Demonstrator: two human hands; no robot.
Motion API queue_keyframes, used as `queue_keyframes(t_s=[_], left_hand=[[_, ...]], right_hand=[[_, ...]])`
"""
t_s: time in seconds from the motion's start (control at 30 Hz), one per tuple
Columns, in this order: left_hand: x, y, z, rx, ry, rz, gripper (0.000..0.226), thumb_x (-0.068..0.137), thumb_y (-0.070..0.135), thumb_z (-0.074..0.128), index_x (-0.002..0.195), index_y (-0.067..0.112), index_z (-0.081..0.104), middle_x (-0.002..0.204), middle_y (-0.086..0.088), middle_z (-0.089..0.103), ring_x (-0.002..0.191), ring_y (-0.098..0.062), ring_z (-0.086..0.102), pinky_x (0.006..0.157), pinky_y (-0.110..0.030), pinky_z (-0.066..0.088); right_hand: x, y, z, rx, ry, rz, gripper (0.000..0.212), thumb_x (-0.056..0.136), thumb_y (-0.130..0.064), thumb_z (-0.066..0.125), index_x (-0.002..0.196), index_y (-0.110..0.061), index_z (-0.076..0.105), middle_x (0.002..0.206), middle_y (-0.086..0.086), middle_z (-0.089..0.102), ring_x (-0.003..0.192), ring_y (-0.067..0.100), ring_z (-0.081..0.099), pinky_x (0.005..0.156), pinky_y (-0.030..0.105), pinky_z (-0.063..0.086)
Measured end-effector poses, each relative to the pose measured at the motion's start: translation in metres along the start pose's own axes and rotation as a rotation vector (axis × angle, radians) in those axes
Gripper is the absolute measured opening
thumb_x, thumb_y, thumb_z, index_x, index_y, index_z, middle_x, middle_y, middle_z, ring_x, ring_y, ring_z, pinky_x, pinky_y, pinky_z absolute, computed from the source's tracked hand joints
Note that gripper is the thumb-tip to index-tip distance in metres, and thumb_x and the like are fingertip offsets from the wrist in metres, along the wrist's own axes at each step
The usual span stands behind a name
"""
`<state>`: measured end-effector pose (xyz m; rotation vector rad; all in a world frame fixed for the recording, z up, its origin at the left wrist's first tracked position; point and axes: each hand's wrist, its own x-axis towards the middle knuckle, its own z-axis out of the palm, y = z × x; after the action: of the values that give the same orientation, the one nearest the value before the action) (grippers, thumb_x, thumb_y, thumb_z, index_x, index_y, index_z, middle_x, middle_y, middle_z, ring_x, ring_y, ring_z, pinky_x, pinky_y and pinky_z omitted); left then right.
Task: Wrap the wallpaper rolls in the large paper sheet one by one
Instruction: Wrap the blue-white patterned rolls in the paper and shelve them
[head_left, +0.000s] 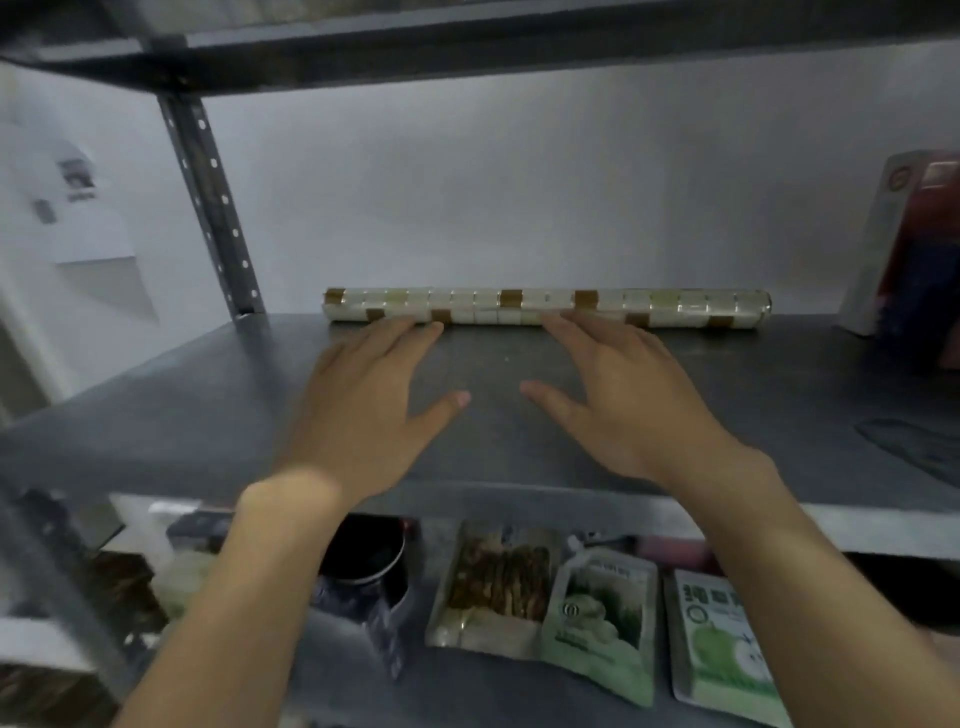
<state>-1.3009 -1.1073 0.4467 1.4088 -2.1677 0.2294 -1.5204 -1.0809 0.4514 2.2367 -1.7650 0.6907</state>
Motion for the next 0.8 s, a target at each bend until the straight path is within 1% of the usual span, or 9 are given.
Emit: queue_keyframes(t_s=[0.07,0.17,0.23,0.37,0.53,0.6,0.67,0.73,0.8], left_hand=[[-0.028,0.012,-0.006,0.020,-0.001,-0.073,0.071,0.087,0.065,0.042,0.149,0.034,0.025,0.157,0.011,0.020,0.144,-0.013,0.018,0.118,-0.035,0.017],[-0.077,0.029,-0.017,0.074,0.089,-0.160,0.070,0.085,0.063,0.045,0.145,0.027,0.038,0.151,0.004,0.037,0.138,-0.018,0.031,0.111,-0.038,0.028],[-0.112,0.040,-0.024,0.130,0.106,-0.226,0.069,0.087,0.064,0.044,0.142,0.023,0.042,0.145,0.001,0.044,0.134,-0.020,0.037,0.110,-0.041,0.033],[-0.184,0.068,-0.032,0.135,0.125,-0.367,0.065,0.087,0.055,0.053,0.143,0.022,0.043,0.149,0.003,0.040,0.138,-0.017,0.033,0.114,-0.040,0.028],[-0.276,0.105,-0.041,0.088,0.205,-0.580,0.057,0.088,0.049,0.059,0.138,0.023,0.050,0.144,0.004,0.047,0.133,-0.015,0.039,0.110,-0.038,0.033],[-0.316,0.120,-0.044,-0.026,0.282,-0.691,0.054,0.087,0.046,0.060,0.136,0.026,0.052,0.141,0.008,0.049,0.130,-0.010,0.042,0.109,-0.033,0.034],[-0.357,0.139,-0.049,-0.158,0.399,-0.830,0.048,0.087,0.043,0.060,0.132,0.030,0.054,0.134,0.018,0.050,0.120,-0.003,0.045,0.104,-0.029,0.037],[-0.402,0.157,-0.053,-0.204,0.464,-0.946,0.046,0.087,0.042,0.060,0.132,0.031,0.054,0.130,0.021,0.050,0.116,0.000,0.045,0.102,-0.026,0.038],[-0.452,0.173,-0.058,-0.172,0.459,-1.019,0.048,0.087,0.044,0.060,0.133,0.030,0.052,0.136,0.015,0.051,0.122,-0.001,0.044,0.104,-0.025,0.035]], right_hand=[[-0.021,-0.003,-0.001,0.035,-0.007,-0.038,0.070,0.095,-0.057,0.038,0.152,-0.025,0.016,0.157,-0.001,0.023,0.144,0.019,0.020,0.117,0.037,0.014],[-0.054,-0.004,-0.006,0.100,-0.034,-0.089,0.070,0.095,-0.059,0.036,0.153,-0.029,0.011,0.159,-0.004,0.016,0.145,0.015,0.013,0.118,0.035,0.010],[-0.076,-0.004,-0.011,0.152,-0.074,-0.115,0.070,0.095,-0.059,0.036,0.153,-0.031,0.010,0.160,-0.005,0.014,0.145,0.015,0.011,0.118,0.034,0.008],[-0.120,-0.011,-0.011,0.230,-0.078,-0.203,0.069,0.094,-0.059,0.038,0.152,-0.029,0.015,0.158,-0.001,0.022,0.144,0.019,0.019,0.119,0.039,0.016],[-0.176,-0.034,0.006,0.307,-0.154,-0.308,0.069,0.094,-0.057,0.040,0.152,-0.027,0.019,0.155,-0.002,0.029,0.141,0.018,0.025,0.113,0.037,0.021],[-0.202,-0.047,0.014,0.422,-0.186,-0.342,0.068,0.094,-0.057,0.042,0.151,-0.027,0.022,0.154,-0.005,0.029,0.141,0.014,0.025,0.114,0.033,0.019],[-0.232,-0.063,0.023,0.592,-0.242,-0.341,0.065,0.093,-0.056,0.045,0.149,-0.029,0.026,0.151,-0.010,0.034,0.138,0.010,0.029,0.113,0.030,0.022],[-0.266,-0.081,0.037,0.728,-0.319,-0.330,0.063,0.092,-0.056,0.048,0.147,-0.033,0.031,0.150,-0.013,0.036,0.137,0.008,0.032,0.114,0.032,0.028],[-0.305,-0.103,0.049,0.815,-0.413,-0.349,0.062,0.091,-0.058,0.050,0.145,-0.031,0.037,0.147,-0.012,0.041,0.135,0.008,0.036,0.111,0.039,0.035]])
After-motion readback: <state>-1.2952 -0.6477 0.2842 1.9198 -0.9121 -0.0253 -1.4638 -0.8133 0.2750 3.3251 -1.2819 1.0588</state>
